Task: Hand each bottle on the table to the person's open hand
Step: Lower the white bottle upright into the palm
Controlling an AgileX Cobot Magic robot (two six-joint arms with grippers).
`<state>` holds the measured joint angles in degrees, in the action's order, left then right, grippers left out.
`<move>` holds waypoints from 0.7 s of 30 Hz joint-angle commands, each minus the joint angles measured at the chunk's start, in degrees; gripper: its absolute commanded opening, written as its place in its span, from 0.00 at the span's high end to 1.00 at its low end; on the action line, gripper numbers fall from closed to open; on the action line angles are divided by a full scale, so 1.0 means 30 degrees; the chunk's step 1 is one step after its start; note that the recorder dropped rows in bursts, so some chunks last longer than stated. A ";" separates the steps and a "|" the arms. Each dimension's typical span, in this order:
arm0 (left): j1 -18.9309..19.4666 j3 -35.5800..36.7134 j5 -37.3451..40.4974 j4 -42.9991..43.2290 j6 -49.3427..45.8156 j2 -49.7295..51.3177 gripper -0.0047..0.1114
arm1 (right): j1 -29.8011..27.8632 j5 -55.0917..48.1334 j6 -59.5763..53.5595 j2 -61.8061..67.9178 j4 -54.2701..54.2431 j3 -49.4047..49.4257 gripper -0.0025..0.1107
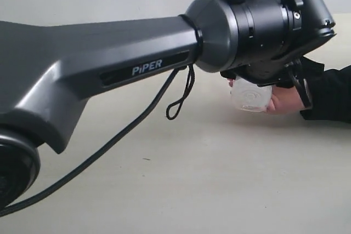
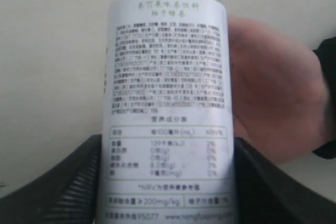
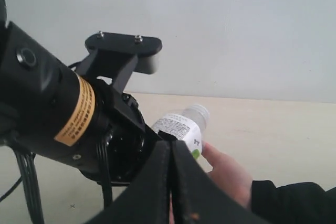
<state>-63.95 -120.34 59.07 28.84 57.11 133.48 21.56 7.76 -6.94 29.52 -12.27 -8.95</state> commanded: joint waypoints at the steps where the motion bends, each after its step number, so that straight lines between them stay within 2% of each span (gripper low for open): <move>1: -0.0044 0.1268 -0.2889 0.0449 0.1820 -0.0140 0.96 | -0.0084 0.0111 -0.0028 -0.0051 0.0091 0.0077 0.98; 9: 0.0022 0.2727 -0.3607 0.1989 0.3993 0.0132 0.96 | -0.0084 0.0111 -0.0028 -0.0051 0.0091 0.0077 0.98; 16: 0.0022 0.2727 -0.4519 0.2198 0.4063 0.0132 0.95 | -0.0084 0.0111 -0.0028 -0.0051 0.0091 0.0077 0.98; 19: 0.0022 0.2727 -0.4816 0.2157 0.4027 0.0132 0.83 | -0.0084 0.0111 -0.0028 -0.0051 0.0091 0.0077 0.98; 21: 0.0022 0.2727 -0.4816 0.2157 0.3539 0.0132 0.68 | -0.0084 0.0111 -0.0028 -0.0051 0.0091 0.0077 0.98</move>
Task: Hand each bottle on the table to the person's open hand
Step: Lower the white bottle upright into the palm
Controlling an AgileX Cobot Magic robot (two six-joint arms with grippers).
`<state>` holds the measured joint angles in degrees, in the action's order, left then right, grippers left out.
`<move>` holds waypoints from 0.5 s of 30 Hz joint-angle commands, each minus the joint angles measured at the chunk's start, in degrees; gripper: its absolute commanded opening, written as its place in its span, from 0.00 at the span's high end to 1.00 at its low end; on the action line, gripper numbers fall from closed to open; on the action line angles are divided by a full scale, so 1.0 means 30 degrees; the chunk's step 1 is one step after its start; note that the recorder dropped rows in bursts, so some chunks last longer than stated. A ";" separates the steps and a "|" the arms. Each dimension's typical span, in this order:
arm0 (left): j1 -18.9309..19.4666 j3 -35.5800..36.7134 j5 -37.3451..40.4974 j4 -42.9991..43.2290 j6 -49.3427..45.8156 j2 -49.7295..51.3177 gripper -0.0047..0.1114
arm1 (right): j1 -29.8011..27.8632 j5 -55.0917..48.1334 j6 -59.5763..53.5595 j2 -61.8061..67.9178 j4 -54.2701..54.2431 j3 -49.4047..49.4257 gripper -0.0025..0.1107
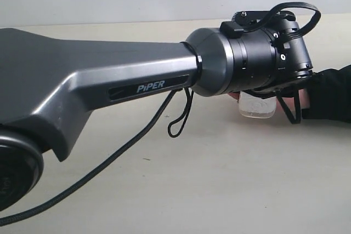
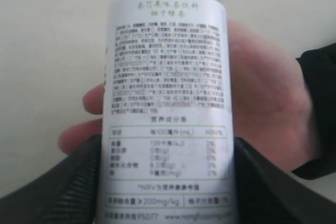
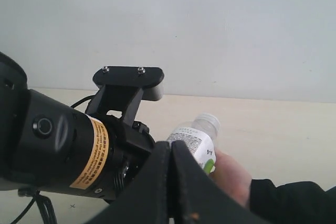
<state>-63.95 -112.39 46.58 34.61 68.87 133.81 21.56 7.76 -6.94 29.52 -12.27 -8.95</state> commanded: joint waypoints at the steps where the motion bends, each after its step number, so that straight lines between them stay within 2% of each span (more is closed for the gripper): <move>1: 0.0022 0.0076 -0.0653 0.0233 -0.0649 0.0023 0.60 | -0.0084 0.0111 -0.0028 -0.0051 0.0091 0.0077 0.98; 5: 0.0022 0.0076 -0.0412 0.0272 -0.1105 0.0023 0.14 | -0.0084 0.0111 -0.0028 -0.0051 0.0091 0.0077 0.98; 6: 0.0022 0.0076 -0.0412 0.0272 -0.1254 0.0023 0.05 | -0.0084 0.0111 -0.0028 -0.0051 0.0091 0.0077 0.98; 15: 0.0022 0.0076 -0.0412 0.0319 -0.1991 -0.0057 0.06 | -0.0084 0.0111 -0.0028 -0.0051 0.0091 0.0077 0.98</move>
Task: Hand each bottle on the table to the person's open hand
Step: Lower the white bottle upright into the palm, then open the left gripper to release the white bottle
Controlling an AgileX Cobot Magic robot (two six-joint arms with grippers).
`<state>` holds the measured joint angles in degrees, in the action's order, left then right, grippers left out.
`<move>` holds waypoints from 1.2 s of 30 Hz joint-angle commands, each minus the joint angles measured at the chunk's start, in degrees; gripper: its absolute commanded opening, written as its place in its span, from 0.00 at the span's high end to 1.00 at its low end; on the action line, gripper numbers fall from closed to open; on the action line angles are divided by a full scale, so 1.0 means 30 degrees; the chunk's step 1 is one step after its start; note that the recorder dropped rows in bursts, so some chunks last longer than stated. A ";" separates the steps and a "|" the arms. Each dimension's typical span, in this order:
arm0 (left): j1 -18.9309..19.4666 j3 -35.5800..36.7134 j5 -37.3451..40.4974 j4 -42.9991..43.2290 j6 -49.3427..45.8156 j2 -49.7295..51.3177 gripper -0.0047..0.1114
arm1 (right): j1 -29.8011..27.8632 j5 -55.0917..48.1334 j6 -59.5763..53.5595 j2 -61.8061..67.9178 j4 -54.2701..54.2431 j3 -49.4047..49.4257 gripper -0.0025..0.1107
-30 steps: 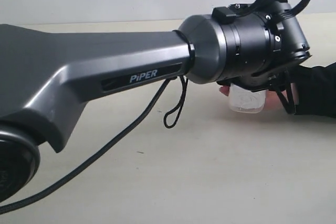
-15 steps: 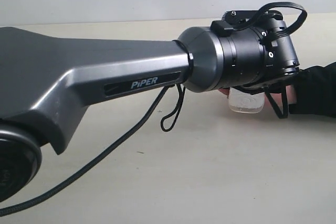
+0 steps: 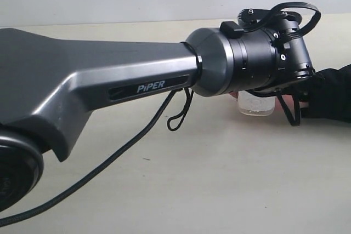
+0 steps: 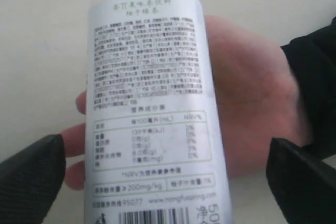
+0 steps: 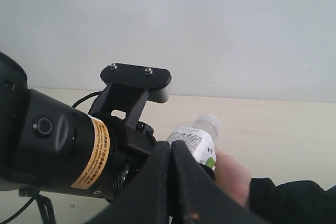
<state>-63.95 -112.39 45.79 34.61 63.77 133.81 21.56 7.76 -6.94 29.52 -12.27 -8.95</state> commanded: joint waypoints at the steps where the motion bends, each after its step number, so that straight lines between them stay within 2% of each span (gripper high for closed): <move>1: 0.0022 0.0076 -0.0149 0.0319 -0.0554 -0.0152 0.06 | -0.0084 0.0111 -0.0028 -0.0051 0.0091 0.0077 0.98; 15: -0.0046 0.0115 0.2876 -0.0062 -0.5375 -0.2072 0.07 | -0.0084 0.0111 -0.0028 -0.0051 0.0091 0.0077 0.98; 19: -0.0046 0.1183 0.3177 0.0229 -0.6303 -0.3240 0.07 | -0.0084 0.0111 -0.0028 -0.0051 0.0091 0.0077 0.98; 22: -0.0007 0.3097 0.2839 0.1048 -0.6225 -0.4452 0.07 | -0.0084 0.0111 -0.0028 -0.0051 0.0091 0.0077 0.98; 26: -0.0007 0.6352 0.1123 0.1805 -0.6125 -0.6517 0.07 | -0.0084 0.0111 -0.0028 -0.0051 0.0091 0.0077 0.98; 31: 0.0265 1.1005 -0.2974 0.1936 -0.5763 -1.0081 0.07 | -0.0084 0.0111 -0.0028 -0.0051 0.0091 0.0077 0.98; 36: 0.1725 1.6345 -0.8032 0.1899 -0.4982 -1.4768 0.07 | -0.0084 0.0111 -0.0028 -0.0051 0.0091 0.0077 0.98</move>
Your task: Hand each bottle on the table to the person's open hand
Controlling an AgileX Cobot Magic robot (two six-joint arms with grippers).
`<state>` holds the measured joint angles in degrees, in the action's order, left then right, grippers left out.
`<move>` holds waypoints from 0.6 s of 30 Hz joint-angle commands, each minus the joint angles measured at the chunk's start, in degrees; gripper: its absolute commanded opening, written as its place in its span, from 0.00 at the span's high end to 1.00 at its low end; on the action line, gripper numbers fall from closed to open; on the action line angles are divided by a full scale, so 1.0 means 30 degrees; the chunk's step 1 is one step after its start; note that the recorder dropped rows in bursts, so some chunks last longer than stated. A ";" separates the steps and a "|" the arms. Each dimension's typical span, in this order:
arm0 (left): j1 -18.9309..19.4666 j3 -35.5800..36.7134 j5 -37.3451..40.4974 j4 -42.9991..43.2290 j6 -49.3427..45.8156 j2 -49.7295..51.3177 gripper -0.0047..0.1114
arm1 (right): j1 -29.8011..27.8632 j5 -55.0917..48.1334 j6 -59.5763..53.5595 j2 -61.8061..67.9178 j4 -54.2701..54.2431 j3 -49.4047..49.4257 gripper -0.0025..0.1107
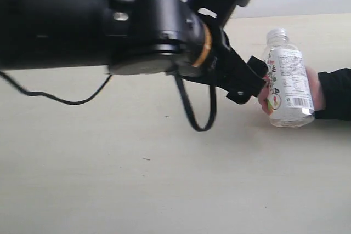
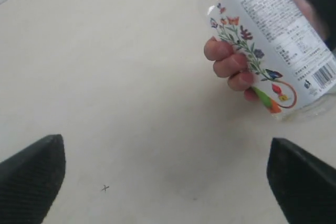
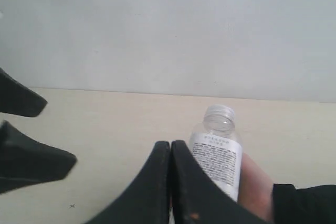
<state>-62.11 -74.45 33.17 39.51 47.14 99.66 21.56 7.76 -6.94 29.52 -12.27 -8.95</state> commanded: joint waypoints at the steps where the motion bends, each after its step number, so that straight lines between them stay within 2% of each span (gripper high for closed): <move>1: 0.1460 0.4616 -0.4711 0.0231 0.0561 -0.4440 0.08 | -0.0084 0.0111 -0.0028 -0.0051 0.0091 0.0077 0.98; 3: 0.2477 0.6912 -0.6950 0.0221 0.0508 -0.6509 0.14 | -0.0084 0.0111 -0.0028 -0.0051 0.0091 0.0077 0.98; 5: 0.3413 0.8979 -0.9144 0.0221 0.0422 -0.8296 0.28 | -0.0084 0.0111 -0.0028 -0.0051 0.0091 0.0077 0.98; 8: 0.4865 1.1205 -1.1768 0.0221 0.0422 -1.0825 0.67 | -0.0084 0.0111 -0.0028 -0.0051 0.0091 0.0077 0.98; 9: 0.5306 1.1789 -1.2257 0.0221 0.0468 -1.1616 0.85 | -0.0084 0.0111 -0.0028 -0.0051 0.0091 0.0077 0.98; 10: 0.5664 1.2207 -1.2347 0.0270 0.0418 -1.2343 0.95 | -0.0084 0.0111 -0.0028 -0.0051 0.0091 0.0077 0.98; 16: 0.6233 1.2919 -0.9389 0.0247 0.0418 -1.5067 0.92 | -0.0084 0.0111 -0.0028 -0.0051 0.0091 0.0077 0.98; 18: 0.6233 1.2919 -0.9170 0.0247 0.0418 -1.5464 0.92 | -0.0084 0.0111 -0.0028 -0.0051 0.0091 0.0077 0.98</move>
<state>-43.50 -35.97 3.83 40.07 48.15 55.04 21.56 7.76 -6.94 29.52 -12.27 -8.95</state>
